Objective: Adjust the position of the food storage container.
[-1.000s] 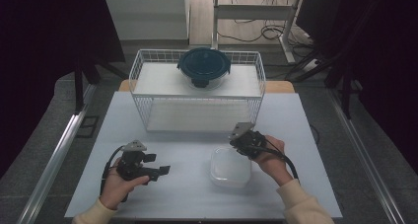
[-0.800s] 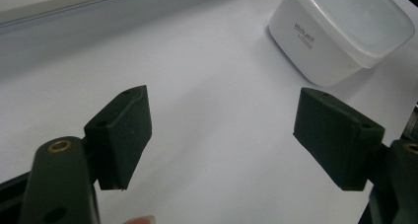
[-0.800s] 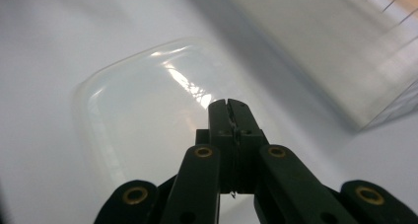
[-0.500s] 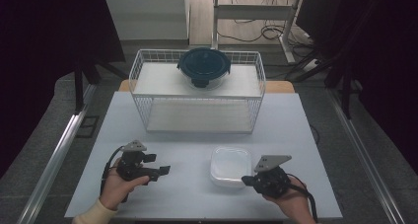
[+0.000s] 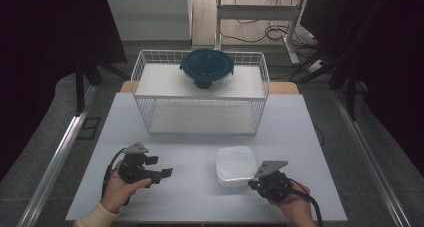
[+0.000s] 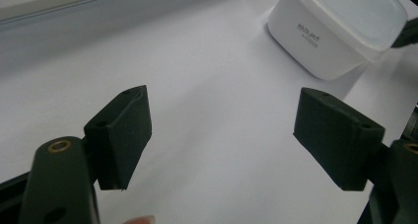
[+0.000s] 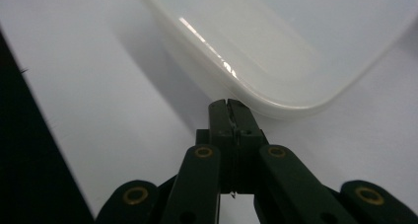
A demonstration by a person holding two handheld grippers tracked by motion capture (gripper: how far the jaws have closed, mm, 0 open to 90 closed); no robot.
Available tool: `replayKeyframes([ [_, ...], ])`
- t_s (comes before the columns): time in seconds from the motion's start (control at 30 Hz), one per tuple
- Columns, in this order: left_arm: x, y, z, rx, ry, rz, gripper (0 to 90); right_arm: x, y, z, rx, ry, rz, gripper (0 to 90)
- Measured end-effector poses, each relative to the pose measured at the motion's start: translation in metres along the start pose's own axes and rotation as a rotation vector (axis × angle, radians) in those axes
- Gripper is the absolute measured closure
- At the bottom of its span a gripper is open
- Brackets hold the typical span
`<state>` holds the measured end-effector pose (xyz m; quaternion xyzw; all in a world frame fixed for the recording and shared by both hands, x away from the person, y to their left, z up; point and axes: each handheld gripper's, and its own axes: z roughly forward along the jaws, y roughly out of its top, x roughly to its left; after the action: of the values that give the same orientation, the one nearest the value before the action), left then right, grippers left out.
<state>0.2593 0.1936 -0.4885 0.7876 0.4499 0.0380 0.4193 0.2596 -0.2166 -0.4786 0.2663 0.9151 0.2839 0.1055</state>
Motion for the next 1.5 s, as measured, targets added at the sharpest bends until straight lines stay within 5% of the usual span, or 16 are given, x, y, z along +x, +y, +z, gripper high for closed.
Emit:
replayKeyframes([
  [0.53,0.001,0.000,0.001,0.007,0.002,0.001,21.5,-0.051,0.010,0.017,-0.002,-0.104,0.105,89.7],
  [1.13,0.001,0.000,0.001,0.005,0.004,0.000,21.5,-0.057,0.024,0.026,-0.016,-0.118,0.150,89.7],
  [1.5,0.005,0.000,-0.002,-0.003,0.007,-0.009,21.6,-0.053,0.062,0.058,-0.040,-0.081,0.091,89.6],
])
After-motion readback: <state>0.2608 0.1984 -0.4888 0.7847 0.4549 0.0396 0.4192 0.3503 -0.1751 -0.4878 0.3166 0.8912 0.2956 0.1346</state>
